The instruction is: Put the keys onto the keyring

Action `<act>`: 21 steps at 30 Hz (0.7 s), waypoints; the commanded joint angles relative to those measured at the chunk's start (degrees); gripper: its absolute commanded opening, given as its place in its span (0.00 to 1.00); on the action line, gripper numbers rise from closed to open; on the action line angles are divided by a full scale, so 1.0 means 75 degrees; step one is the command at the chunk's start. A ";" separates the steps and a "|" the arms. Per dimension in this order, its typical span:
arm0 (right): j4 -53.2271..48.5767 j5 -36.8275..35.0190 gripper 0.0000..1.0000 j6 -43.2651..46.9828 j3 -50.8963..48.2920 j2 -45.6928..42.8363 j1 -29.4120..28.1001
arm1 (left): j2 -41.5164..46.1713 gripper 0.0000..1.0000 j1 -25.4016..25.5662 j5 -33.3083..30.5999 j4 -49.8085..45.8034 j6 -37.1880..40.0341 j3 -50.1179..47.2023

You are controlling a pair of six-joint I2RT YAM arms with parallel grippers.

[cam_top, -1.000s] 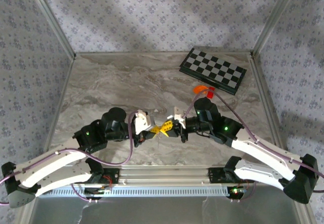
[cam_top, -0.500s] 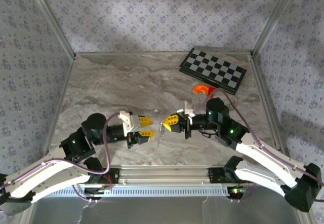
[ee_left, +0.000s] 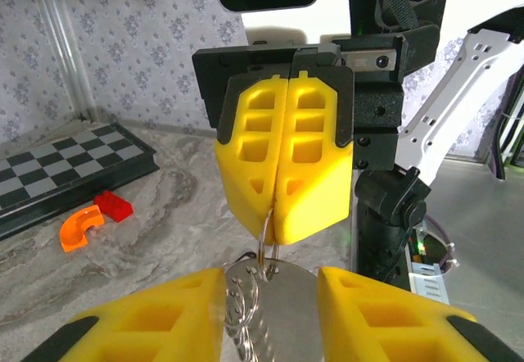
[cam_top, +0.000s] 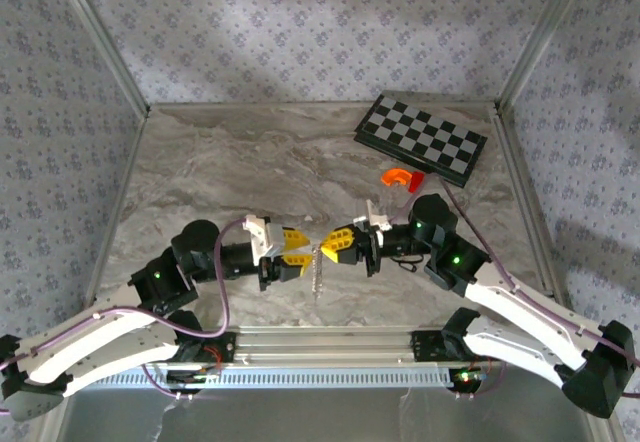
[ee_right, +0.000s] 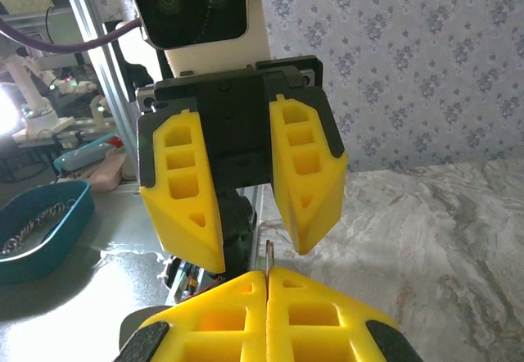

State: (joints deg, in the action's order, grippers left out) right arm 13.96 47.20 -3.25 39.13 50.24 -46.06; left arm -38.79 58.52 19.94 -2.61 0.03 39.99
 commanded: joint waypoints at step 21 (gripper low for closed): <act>0.0271 0.0298 0.00 -0.0013 -0.0028 0.0005 -0.0087 | -0.0223 0.12 0.0037 0.0352 0.0699 -0.0161 -0.0104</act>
State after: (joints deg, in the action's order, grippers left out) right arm 14.00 48.25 -3.25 39.00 50.68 -46.28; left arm -40.62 58.52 21.02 0.25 -1.06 39.90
